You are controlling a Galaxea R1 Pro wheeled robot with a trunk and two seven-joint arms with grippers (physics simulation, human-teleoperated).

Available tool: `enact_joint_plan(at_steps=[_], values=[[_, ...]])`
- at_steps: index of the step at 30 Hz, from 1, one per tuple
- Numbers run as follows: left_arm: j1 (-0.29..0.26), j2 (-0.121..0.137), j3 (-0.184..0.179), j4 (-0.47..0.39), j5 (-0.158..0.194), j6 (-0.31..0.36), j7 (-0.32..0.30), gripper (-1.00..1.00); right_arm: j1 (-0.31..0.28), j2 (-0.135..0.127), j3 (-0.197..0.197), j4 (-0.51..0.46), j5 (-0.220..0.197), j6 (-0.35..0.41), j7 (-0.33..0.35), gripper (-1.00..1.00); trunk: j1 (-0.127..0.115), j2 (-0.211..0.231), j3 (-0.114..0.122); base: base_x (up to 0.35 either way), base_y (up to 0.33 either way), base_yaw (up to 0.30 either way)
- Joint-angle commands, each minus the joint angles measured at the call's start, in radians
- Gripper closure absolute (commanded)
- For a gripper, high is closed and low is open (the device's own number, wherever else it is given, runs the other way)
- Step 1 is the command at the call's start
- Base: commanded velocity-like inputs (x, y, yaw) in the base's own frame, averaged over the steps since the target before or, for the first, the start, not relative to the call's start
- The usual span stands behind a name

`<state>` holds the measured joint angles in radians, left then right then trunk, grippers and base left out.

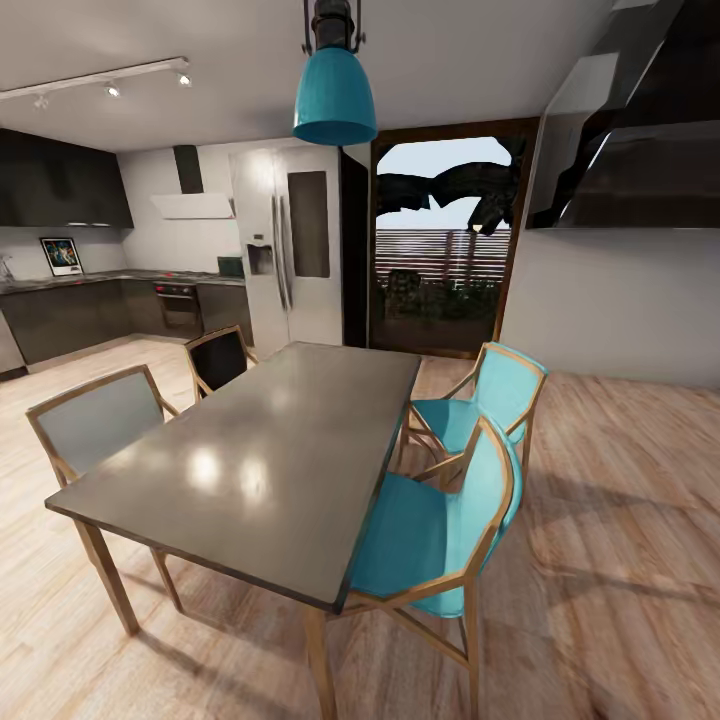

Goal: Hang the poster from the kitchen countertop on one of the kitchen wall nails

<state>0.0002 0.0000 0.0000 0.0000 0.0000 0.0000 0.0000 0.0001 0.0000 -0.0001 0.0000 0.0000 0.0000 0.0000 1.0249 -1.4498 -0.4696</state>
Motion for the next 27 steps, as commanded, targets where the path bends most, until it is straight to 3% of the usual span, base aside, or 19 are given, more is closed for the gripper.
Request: enact_joint_plan(at_steps=[1,4,23,27], values=[[0.0,0.0,0.0,0.0,0.0,0.0,0.0,-1.0,0.0,0.0,0.0,0.0,0.0,0.0,0.0,-1.0,0.0,0.0,0.0,0.0,0.0,0.0],[0.012,-0.017,0.001,-0.015,0.006,-0.002,-0.01,-1.0,-0.003,0.017,0.001,0.017,-0.004,0.001,0.012,-1.0,0.0,0.0,0.0,0.0,0.0,0.0],[0.012,-0.017,0.001,-0.015,0.006,-0.002,-0.01,-1.0,-0.003,0.017,0.001,0.022,-0.004,0.001,0.012,-1.0,0.0,0.0,0.0,0.0,0.0,0.0],[0.029,-0.03,0.002,-0.032,-0.002,-0.011,-0.006,-1.0,-0.021,-0.003,-0.001,0.0,-0.001,-0.005,0.001,-1.0,0.0,0.0,0.0,0.0,0.0,0.0]])
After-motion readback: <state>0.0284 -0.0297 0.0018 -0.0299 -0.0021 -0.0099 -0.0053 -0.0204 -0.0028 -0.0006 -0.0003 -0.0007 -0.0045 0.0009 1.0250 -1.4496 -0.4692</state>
